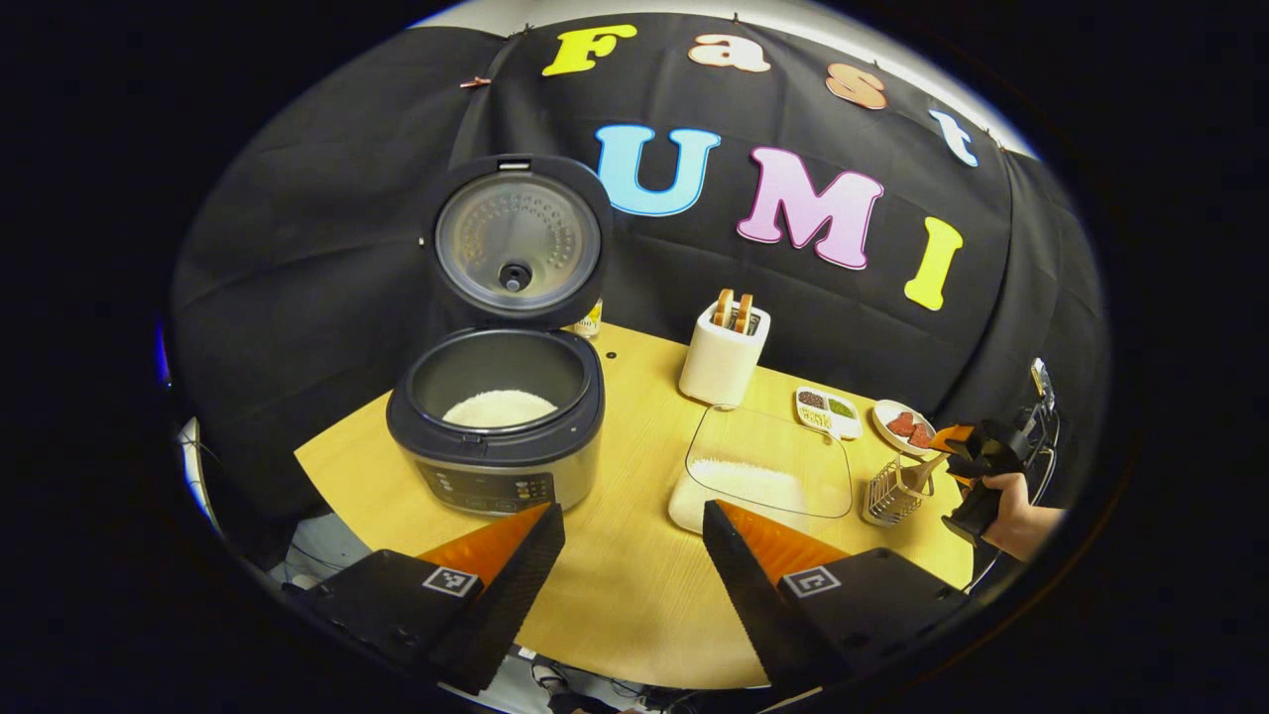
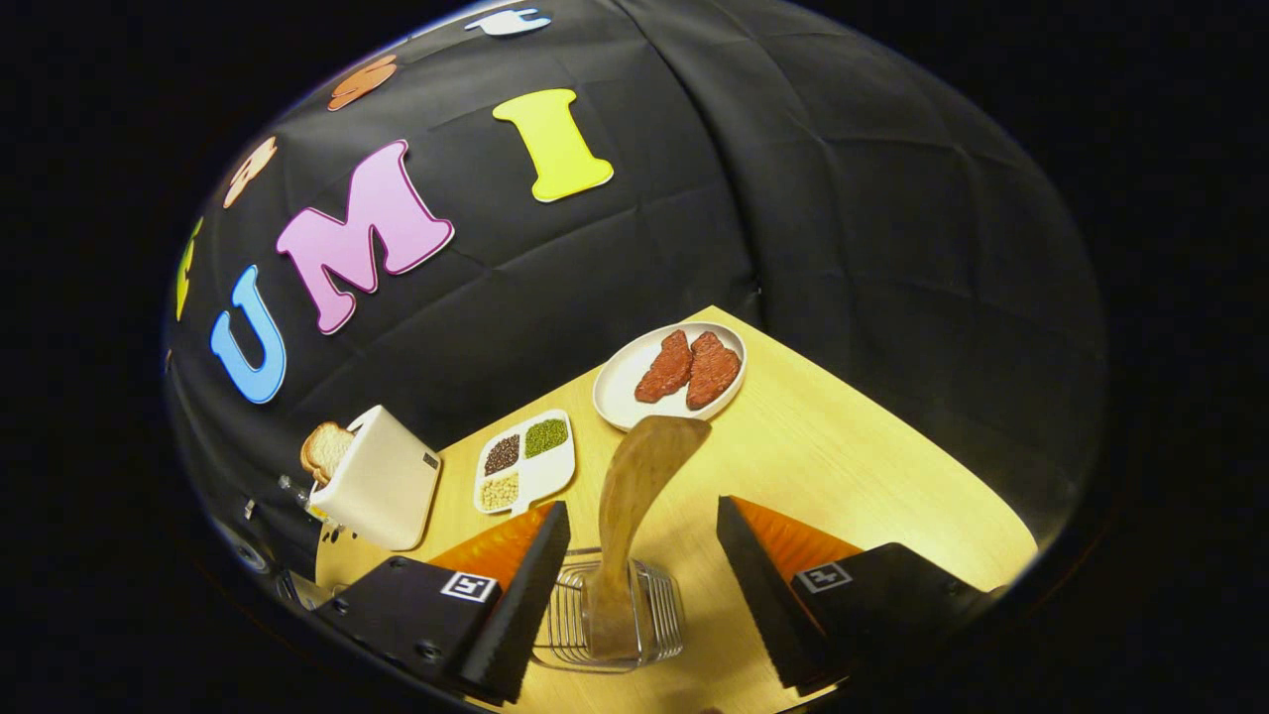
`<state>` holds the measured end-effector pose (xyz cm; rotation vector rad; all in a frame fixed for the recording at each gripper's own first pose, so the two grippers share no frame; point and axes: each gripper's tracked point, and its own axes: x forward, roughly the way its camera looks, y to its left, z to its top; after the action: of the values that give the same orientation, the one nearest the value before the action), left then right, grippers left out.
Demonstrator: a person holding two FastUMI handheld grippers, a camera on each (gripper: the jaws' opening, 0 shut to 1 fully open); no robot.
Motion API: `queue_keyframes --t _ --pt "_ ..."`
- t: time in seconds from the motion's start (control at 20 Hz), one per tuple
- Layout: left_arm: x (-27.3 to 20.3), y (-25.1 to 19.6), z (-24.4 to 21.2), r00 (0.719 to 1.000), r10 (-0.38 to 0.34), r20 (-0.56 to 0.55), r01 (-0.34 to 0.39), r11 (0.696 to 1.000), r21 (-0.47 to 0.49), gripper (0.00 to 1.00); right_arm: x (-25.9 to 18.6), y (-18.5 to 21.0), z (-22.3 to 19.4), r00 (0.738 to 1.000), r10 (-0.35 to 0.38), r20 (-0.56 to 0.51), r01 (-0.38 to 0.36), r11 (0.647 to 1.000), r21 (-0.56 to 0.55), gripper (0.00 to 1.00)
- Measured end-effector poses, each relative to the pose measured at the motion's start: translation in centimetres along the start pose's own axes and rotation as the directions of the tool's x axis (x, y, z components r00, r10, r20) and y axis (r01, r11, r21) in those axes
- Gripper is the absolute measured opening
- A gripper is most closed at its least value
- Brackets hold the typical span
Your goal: Close the left gripper, press the button to open the rice cooker; take a wooden spoon from the chopstick holder with the right hand, scoop a spoonful of rice and pour it into the rice cooker, then put the wooden spoon back into the chopstick holder.
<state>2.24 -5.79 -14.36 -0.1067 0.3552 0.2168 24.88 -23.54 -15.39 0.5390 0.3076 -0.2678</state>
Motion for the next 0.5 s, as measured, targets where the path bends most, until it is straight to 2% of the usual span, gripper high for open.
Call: queue_keyframes --t 0.05,0.1,0.15,0.2,0.25,0.3,0.35,0.5 --pt "-0.1 0.0 -0.4 1.000 0.009 -0.008 -0.009 1.000 -0.001 0.95 0.7 0.2 0.3 1.000 0.003 0.002 -0.003 1.000 0.010 0.78" --pt "-0.1 0.1 -0.9 1.000 0.018 -0.017 -0.017 1.000 0.005 0.95 1.4 0.3 0.6 1.000 0.001 0.001 -0.001 1.000 0.017 0.76" --pt "0.0 0.1 -1.3 0.999 0.026 -0.028 -0.026 1.000 0.013 0.95 1.8 0.6 1.0 1.000 0.007 -0.003 -0.007 1.000 0.026 0.56" --pt "0.0 0.1 -1.8 0.999 0.034 -0.038 -0.033 0.999 0.019 0.95 2.0 0.7 1.3 1.000 0.011 -0.005 -0.011 0.999 0.036 0.47" --pt "0.0 0.0 -2.0 0.998 0.036 -0.043 -0.035 0.999 0.022 0.95 2.6 0.7 1.2 1.000 0.004 -0.012 -0.003 0.999 0.054 0.48" --pt "-0.1 -0.3 -2.1 0.999 0.033 -0.044 -0.032 0.999 0.020 0.96 2.5 0.7 0.9 1.000 0.010 -0.029 -0.008 0.997 0.073 0.43" --pt "-0.1 -0.5 -2.0 0.999 0.027 -0.043 -0.027 1.000 0.016 0.96 2.6 1.0 0.6 0.998 0.020 -0.056 -0.015 0.996 0.090 0.29" --pt "0.3 -1.2 -2.0 0.999 0.000 -0.039 0.001 1.000 0.014 0.96 1.9 1.1 0.5 0.997 0.031 -0.077 -0.022 0.994 0.111 0.25"
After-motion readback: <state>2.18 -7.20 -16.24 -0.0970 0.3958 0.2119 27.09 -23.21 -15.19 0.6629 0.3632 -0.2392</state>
